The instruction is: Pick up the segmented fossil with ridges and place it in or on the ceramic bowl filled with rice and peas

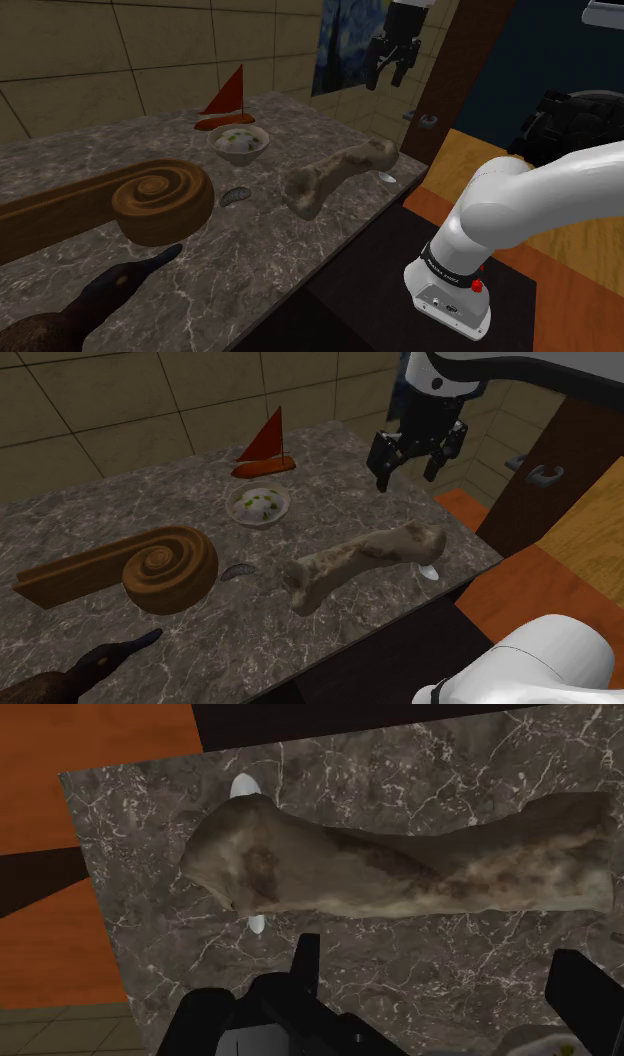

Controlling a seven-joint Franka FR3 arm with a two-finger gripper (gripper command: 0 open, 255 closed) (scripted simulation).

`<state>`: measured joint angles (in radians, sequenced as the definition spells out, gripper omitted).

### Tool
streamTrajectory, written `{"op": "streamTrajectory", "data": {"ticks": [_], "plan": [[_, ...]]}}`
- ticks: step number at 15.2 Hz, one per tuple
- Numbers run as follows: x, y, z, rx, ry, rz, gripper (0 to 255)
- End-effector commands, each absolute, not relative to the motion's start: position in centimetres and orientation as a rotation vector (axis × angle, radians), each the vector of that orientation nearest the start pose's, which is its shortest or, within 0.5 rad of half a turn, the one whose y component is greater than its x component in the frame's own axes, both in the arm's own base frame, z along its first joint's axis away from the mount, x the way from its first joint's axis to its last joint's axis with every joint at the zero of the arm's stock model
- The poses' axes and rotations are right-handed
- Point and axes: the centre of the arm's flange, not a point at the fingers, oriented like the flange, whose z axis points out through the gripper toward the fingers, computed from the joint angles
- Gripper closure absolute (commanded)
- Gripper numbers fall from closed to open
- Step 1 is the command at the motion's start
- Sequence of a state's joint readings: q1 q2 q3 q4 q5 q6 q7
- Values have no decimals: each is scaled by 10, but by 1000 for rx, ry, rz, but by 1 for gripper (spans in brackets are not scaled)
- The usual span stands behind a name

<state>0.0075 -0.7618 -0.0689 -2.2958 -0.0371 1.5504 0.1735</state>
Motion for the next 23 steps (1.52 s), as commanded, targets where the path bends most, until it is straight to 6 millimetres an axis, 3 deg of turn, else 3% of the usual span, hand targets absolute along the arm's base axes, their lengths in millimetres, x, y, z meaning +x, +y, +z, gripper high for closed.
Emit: {"op": "streamTrajectory", "data": {"ticks": [1, 11, 23], "plan": [[311, -30, 609, -3112, 339, -23, 0], [406, 14, 530, -3096, -263, -21, 0], [486, 110, 437, -2927, -960, -17, 0]]}}
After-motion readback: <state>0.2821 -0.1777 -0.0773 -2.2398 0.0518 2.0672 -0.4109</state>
